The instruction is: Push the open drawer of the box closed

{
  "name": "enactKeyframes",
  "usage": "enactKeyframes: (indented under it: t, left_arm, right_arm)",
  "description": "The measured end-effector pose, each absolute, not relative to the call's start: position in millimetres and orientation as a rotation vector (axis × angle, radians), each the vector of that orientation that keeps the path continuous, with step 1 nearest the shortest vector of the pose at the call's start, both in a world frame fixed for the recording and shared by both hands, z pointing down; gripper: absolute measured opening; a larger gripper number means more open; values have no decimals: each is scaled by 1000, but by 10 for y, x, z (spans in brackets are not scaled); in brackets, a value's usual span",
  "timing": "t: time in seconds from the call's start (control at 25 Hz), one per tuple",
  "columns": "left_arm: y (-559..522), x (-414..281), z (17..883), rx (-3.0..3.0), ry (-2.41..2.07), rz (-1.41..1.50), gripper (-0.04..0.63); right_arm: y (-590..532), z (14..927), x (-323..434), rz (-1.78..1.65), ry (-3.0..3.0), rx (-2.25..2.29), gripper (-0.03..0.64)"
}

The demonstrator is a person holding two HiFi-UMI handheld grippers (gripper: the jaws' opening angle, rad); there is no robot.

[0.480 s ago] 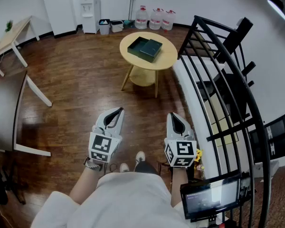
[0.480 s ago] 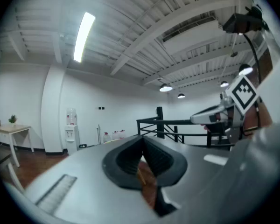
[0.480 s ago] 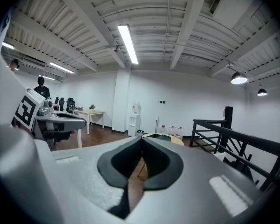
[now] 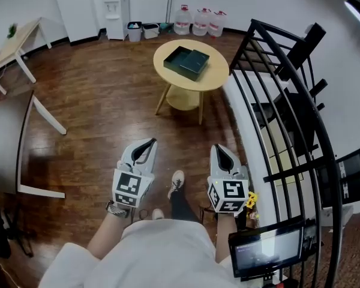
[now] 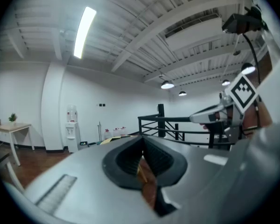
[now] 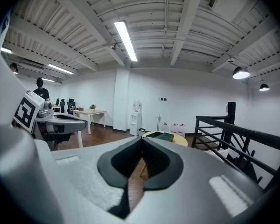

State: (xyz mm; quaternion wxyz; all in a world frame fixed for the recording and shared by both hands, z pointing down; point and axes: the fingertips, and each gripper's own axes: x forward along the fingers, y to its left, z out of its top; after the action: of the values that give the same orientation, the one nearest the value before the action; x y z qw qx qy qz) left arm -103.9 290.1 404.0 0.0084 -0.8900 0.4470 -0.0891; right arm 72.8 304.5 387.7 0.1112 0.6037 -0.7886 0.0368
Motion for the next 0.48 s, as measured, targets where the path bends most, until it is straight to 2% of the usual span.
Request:
enactKeyframes:
  t: [0.48]
  left_arm:
    - [1685,-800,4074,-2766,1427,-289,8]
  right_arm:
    - [1767,4007,984,158,-2357,1765,3]
